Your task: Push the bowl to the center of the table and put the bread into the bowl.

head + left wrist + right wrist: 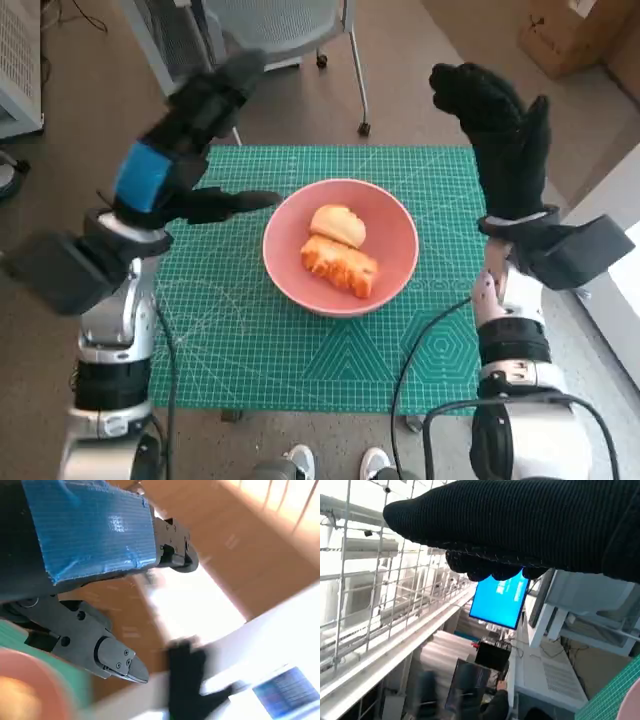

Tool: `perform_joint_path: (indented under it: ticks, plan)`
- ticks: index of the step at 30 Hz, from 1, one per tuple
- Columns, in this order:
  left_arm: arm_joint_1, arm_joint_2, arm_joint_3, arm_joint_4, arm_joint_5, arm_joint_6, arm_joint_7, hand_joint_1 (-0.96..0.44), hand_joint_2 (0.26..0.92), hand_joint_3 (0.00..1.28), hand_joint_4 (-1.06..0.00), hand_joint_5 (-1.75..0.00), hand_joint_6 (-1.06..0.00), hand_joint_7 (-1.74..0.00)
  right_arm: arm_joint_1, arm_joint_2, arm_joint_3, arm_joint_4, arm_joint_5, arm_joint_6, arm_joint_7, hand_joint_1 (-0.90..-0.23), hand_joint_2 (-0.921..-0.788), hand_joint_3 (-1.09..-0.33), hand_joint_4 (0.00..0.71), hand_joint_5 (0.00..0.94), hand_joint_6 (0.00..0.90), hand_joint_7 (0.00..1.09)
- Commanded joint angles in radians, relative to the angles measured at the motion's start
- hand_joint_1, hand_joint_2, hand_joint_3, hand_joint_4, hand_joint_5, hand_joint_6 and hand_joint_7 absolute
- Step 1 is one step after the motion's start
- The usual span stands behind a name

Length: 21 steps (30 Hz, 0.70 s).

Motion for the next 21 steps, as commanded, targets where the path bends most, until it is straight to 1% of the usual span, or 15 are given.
perform_joint_path:
  ticks: [1,5,11,17,21]
  plan:
    - [0.043,-0.043,0.056,-0.008,-0.1,0.003,-0.009,-0.27,0.826,0.03,-0.2,-0.02,-0.09,-0.66,0.022,0.016,0.014,-0.011,-0.015,0.019,-0.02,-0.561,-0.921,-0.611,0.341,0.0,0.49,0.0]
    - [0.054,-0.04,0.065,-0.012,-0.082,-0.019,0.0,-0.28,0.828,0.02,-0.21,-0.01,-0.11,-0.61,0.024,0.02,0.025,-0.024,-0.02,0.022,-0.03,-0.553,-0.921,-0.618,0.34,0.0,0.489,0.0]
    - [0.061,-0.046,0.067,-0.022,-0.075,-0.031,0.003,-0.3,0.835,0.02,-0.22,-0.01,-0.11,-0.57,0.023,0.019,0.03,-0.034,-0.014,0.032,-0.026,-0.538,-0.921,-0.624,0.339,0.0,0.485,0.0]
    - [0.064,-0.069,0.065,-0.051,-0.084,-0.009,0.041,-0.32,0.84,0.01,-0.24,-0.02,-0.12,-0.55,0.023,0.019,0.031,-0.042,-0.008,0.041,-0.019,-0.54,-0.921,-0.625,0.34,0.0,0.484,0.0]
    - [0.064,-0.082,0.058,-0.059,-0.069,-0.013,0.067,-0.32,0.842,0.01,-0.25,-0.02,-0.13,-0.54,0.027,0.021,0.033,-0.051,-0.007,0.043,-0.02,-0.537,-0.921,-0.627,0.339,0.0,0.482,0.0]
